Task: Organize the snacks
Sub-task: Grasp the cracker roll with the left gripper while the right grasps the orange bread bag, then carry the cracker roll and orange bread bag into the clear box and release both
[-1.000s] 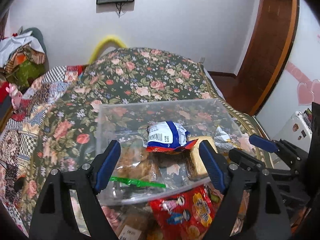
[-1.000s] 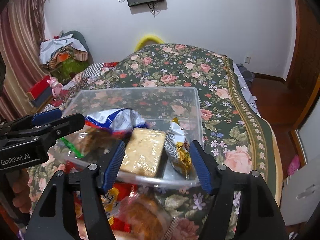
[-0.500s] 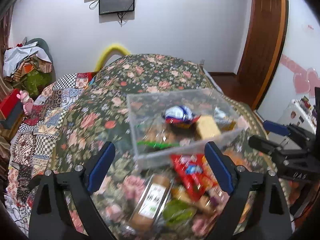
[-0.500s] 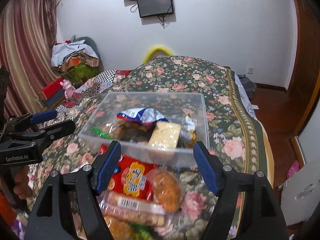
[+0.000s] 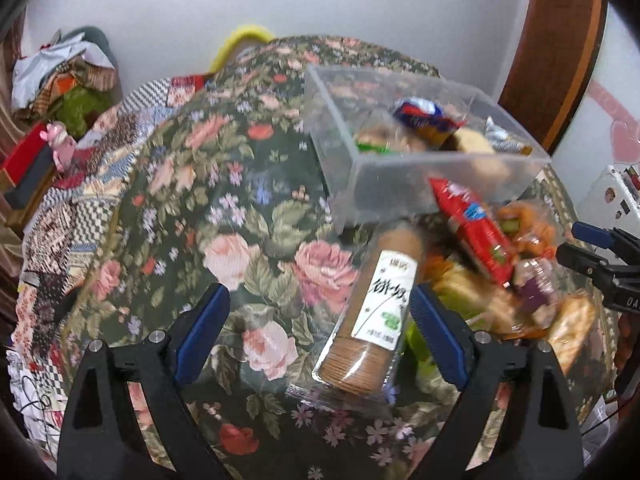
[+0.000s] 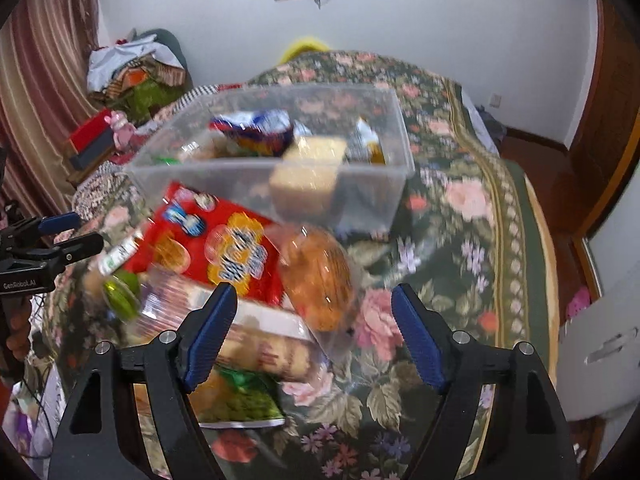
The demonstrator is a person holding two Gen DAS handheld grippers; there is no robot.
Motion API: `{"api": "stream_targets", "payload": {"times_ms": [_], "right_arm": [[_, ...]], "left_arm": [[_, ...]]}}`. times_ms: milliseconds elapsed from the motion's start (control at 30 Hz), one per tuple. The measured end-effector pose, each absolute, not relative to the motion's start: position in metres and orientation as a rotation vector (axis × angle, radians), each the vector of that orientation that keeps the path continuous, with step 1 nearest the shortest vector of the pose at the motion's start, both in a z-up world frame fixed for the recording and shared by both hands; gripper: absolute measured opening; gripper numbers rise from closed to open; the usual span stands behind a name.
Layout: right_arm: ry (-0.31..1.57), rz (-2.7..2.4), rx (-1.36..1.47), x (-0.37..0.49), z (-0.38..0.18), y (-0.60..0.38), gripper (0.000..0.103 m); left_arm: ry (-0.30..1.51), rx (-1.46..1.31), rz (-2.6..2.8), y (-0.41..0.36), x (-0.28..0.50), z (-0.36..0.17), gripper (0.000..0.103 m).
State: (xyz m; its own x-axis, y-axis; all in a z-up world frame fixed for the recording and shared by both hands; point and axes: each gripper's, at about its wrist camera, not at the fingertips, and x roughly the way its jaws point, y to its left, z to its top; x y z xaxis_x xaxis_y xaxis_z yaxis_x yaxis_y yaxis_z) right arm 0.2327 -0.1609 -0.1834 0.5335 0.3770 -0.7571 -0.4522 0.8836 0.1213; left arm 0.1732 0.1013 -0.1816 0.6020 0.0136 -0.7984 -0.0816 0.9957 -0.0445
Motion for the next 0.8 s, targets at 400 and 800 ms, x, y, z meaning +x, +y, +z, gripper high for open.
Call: {"api": "stream_targets", "payload": {"times_ms": [400,800], "right_arm": [[0.938,0.472,-0.066,0.258,-0.21,-0.155,0.077],[0.963,0.544,-0.012,0.254,-0.216,-0.149,0.054]], "left_arm": [[0.979,-0.174,-0.043,0.102,0.196,-0.211,0.092],[0.978,-0.171,-0.052,0.107,0.195,-0.209,0.072]]}}
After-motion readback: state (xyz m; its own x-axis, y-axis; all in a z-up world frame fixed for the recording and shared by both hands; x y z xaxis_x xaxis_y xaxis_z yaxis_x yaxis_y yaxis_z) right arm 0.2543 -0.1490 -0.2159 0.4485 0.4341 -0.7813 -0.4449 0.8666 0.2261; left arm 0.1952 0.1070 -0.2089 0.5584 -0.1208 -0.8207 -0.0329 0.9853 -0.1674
